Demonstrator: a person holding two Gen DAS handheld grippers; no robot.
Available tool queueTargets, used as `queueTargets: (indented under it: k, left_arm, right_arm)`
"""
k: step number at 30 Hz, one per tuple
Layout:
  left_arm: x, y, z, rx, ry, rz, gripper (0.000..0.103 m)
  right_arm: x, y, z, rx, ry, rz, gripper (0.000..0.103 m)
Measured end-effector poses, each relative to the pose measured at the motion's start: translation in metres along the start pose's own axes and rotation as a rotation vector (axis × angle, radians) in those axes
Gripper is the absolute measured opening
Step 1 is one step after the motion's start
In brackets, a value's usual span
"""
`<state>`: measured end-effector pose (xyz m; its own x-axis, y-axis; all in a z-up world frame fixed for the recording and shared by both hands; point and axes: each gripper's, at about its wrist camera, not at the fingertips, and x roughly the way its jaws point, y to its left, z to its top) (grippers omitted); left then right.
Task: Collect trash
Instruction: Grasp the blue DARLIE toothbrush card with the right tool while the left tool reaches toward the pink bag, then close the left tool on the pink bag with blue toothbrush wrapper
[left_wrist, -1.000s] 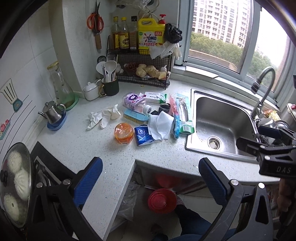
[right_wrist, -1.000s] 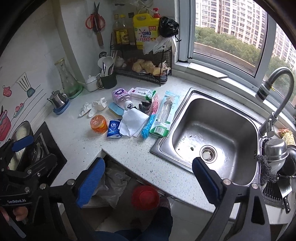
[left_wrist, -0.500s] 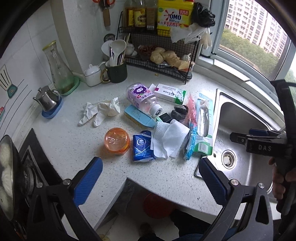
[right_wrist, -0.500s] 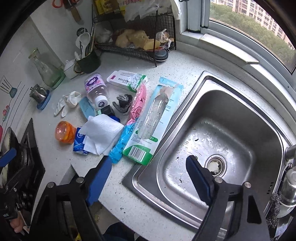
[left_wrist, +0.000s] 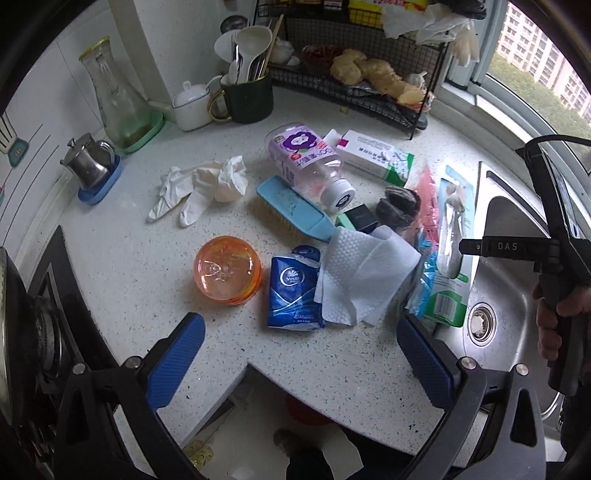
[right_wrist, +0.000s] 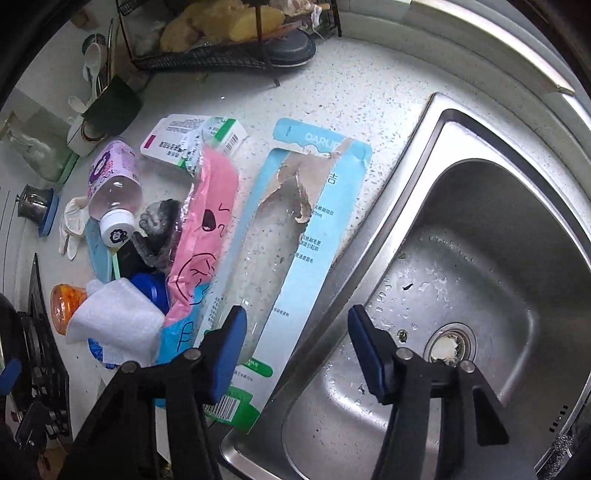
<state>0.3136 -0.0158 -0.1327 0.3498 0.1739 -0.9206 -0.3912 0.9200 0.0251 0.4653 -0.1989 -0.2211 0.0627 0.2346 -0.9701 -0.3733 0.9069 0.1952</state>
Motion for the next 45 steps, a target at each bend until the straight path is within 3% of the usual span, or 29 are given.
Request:
queueTargets:
  k: [3, 6, 9, 12, 15, 26, 37, 41, 45]
  left_arm:
    - [0.007, 0.002, 0.002, -0.011, 0.008, 0.005, 0.103]
    - [0.012, 0.004, 0.002, -0.025, 0.019, 0.003, 0.103]
    - [0.016, 0.004, 0.003, -0.037, 0.026, 0.002, 0.103]
    - [0.017, 0.004, 0.002, -0.042, 0.027, -0.001, 0.103]
    - [0.018, 0.003, 0.001, -0.039, 0.03, 0.002, 0.103]
    - [0.02, 0.005, -0.001, -0.056, 0.048, -0.001, 0.103]
    - [0.021, -0.035, 0.01, 0.023, 0.043, -0.114, 0.103]
    - [0.031, -0.059, 0.007, 0.042, 0.079, -0.177, 0.103]
    - [0.043, -0.087, 0.005, 0.09, 0.102, -0.187, 0.102]
  right_arm:
    - [0.004, 0.004, 0.003, -0.011, 0.013, 0.01, 0.04]
    - [0.0, 0.009, 0.004, -0.044, 0.006, -0.035, 0.04]
    - [-0.002, 0.009, 0.011, -0.047, 0.003, -0.023, 0.04]
    - [0.002, 0.018, 0.021, -0.091, 0.013, -0.032, 0.028]
    - [0.006, 0.021, 0.022, -0.086, 0.04, 0.032, 0.028]
    - [-0.003, 0.032, 0.022, -0.115, 0.004, 0.039, 0.022]
    - [-0.064, 0.002, 0.023, -0.086, -0.079, 0.05, 0.019]
    - [-0.066, -0.019, 0.013, -0.06, -0.093, 0.048, 0.019]
    - [-0.062, -0.04, -0.001, -0.021, -0.093, 0.048, 0.019]
